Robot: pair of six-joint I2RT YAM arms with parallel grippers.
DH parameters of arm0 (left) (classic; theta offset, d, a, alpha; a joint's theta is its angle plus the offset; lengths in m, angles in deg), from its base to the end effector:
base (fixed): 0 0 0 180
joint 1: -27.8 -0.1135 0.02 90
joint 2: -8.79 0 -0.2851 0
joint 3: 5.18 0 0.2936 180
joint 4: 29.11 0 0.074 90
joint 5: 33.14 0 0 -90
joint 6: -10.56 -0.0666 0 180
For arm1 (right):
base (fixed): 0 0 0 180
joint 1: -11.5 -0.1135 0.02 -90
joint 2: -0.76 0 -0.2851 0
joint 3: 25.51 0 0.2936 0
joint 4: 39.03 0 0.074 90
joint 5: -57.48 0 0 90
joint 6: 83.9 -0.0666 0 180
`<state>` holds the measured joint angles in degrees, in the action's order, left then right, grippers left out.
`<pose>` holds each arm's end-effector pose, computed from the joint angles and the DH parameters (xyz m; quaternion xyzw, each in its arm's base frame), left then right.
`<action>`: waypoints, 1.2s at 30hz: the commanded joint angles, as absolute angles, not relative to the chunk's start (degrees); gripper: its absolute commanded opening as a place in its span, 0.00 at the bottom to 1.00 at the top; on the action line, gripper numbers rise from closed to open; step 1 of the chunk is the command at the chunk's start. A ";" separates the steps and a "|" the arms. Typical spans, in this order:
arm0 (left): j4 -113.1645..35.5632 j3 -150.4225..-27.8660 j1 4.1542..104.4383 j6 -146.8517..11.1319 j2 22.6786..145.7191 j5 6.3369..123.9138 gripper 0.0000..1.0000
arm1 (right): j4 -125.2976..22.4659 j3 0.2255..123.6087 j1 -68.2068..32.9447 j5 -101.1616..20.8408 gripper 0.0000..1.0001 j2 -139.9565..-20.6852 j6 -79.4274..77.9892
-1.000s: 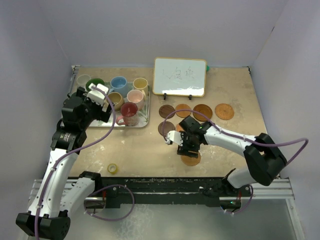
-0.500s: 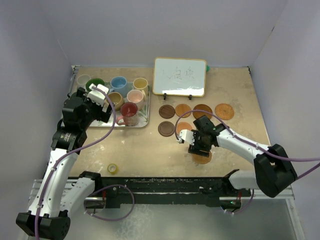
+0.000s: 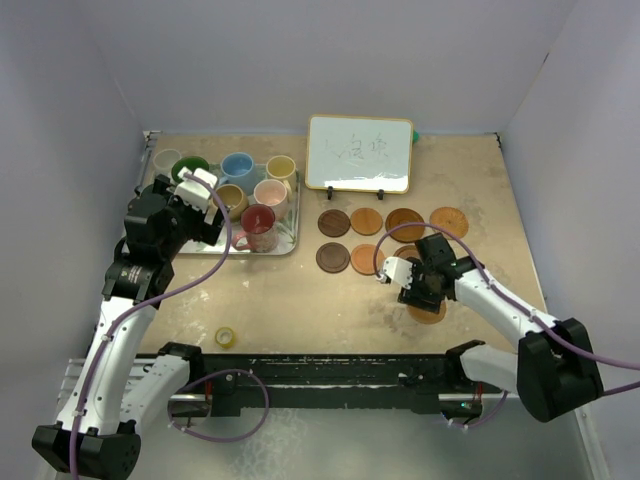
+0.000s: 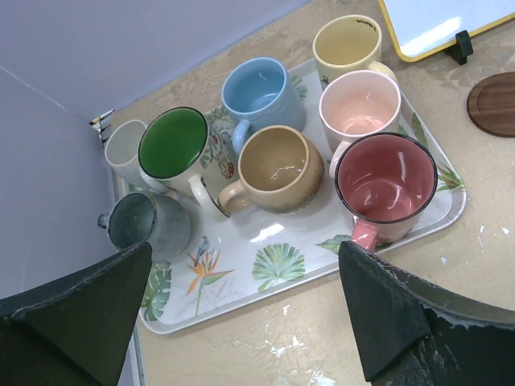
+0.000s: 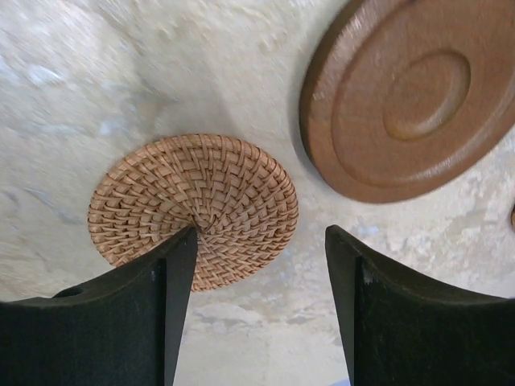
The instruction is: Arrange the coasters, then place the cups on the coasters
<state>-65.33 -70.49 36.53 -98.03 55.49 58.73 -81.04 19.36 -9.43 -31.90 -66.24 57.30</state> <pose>0.2336 -0.0381 0.3722 0.1999 0.7818 0.0376 0.5894 0.2262 0.0857 0.1388 -0.5728 0.7886 -0.0635 0.2146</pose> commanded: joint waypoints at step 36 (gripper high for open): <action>-63.28 -71.20 36.15 -98.68 55.09 60.34 0.95 | -79.29 47.99 18.09 -28.26 0.63 -99.78 51.51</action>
<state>-65.40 -70.49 36.53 -98.07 55.40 59.45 -97.12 43.43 17.47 -29.62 -97.43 54.43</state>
